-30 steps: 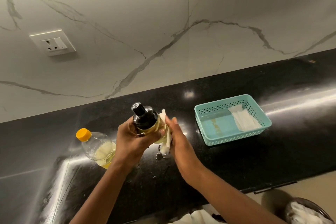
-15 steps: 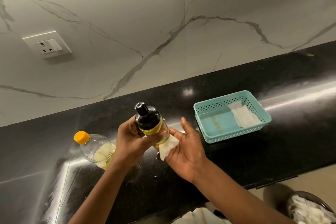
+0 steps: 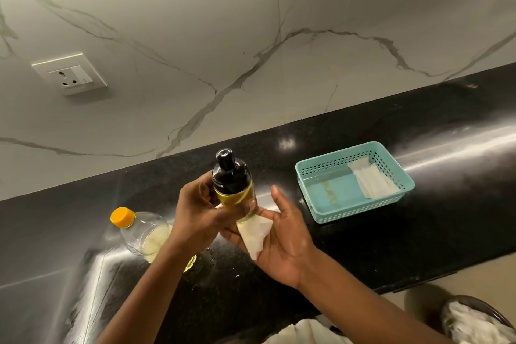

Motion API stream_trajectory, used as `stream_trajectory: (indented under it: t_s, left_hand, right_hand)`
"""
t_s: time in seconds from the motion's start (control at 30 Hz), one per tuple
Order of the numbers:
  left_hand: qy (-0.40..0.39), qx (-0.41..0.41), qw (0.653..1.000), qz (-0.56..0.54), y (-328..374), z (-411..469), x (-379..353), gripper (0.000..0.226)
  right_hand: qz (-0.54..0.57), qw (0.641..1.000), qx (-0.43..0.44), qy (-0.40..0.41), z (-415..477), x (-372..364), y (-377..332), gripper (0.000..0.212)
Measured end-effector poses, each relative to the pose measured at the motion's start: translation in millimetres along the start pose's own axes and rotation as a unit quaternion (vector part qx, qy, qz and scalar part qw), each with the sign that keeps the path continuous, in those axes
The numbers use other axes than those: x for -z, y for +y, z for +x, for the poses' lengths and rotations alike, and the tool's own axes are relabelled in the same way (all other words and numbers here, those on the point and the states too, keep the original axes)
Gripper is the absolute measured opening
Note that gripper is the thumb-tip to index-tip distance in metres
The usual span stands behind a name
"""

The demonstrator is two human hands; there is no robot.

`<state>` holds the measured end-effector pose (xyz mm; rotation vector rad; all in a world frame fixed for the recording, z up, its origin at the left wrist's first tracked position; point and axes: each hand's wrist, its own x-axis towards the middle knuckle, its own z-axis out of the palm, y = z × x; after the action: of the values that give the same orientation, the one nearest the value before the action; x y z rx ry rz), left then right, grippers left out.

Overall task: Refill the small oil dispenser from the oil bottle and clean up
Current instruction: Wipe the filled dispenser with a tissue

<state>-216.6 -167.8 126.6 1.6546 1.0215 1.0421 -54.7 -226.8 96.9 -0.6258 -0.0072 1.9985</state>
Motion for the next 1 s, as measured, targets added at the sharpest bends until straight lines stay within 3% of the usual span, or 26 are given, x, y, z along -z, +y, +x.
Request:
stream_trajectory:
  t_s: [0.2, 0.37, 0.43, 0.53, 0.67, 0.83, 0.93, 1.0]
  left_hand:
    - [0.014, -0.027, 1.0, 0.005, 3, 4, 12, 0.046]
    - [0.026, -0.009, 0.998, -0.056, -3, -6, 15, 0.055]
    - [0.025, 0.005, 0.997, -0.075, -1, -10, 10, 0.053]
    - [0.013, 0.011, 0.997, -0.07, 1, -12, 3, 0.045]
    - [0.01, -0.006, 0.998, -0.069, 6, -14, 2, 0.044]
    - [0.014, -0.024, 0.999, -0.045, 7, -15, 7, 0.052]
    - [-0.008, -0.021, 0.997, -0.073, 5, -15, 13, 0.05]
    - [-0.055, -0.014, 0.995, -0.082, 6, -13, 17, 0.052]
  right_hand:
    - [-0.027, 0.999, 0.028, 0.035, -11, 12, -12, 0.074]
    - [-0.118, 0.985, 0.121, 0.045, -16, 8, -27, 0.069]
    - [-0.231, 0.963, 0.138, 0.031, -19, -1, -22, 0.067]
    - [-0.402, 0.897, 0.18, -0.017, -20, -21, -5, 0.063]
    - [-0.481, 0.85, 0.212, -0.044, -7, -26, -1, 0.072]
    - [-0.446, 0.884, 0.138, 0.003, -14, -22, 4, 0.055]
    - [-0.321, 0.939, 0.113, 0.048, -20, -13, 7, 0.055]
    - [-0.239, 0.968, 0.065, 0.031, -22, -16, 4, 0.052]
